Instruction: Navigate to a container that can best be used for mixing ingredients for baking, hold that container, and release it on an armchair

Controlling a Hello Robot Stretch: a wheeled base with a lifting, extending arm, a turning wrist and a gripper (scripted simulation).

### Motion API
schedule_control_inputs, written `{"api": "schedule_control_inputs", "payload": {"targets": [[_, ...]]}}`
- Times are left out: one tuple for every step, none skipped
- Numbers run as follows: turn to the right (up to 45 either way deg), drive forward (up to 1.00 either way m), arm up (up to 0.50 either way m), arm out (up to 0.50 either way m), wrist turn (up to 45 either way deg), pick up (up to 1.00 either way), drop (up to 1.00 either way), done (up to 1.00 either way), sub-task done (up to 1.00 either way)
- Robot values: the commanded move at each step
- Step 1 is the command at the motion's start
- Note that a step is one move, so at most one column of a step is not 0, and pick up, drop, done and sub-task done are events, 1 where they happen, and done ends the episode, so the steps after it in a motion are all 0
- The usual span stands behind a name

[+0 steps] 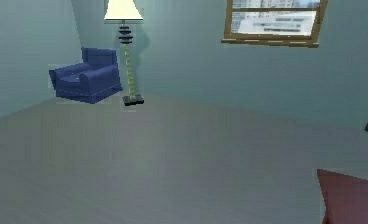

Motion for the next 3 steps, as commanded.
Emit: {"api": "schedule_control_inputs", "payload": {"targets": [[0.0,0.00,-0.28,0.00,0.0,0.00,0.00,0.00,0.00],[0.0,0.00,0.00,0.00,0.0,1.00,0.00,0.00,0.00],[0.0,0.00,0.10,0.00,0.0,0.00,0.00,0.00,0.00]]}}
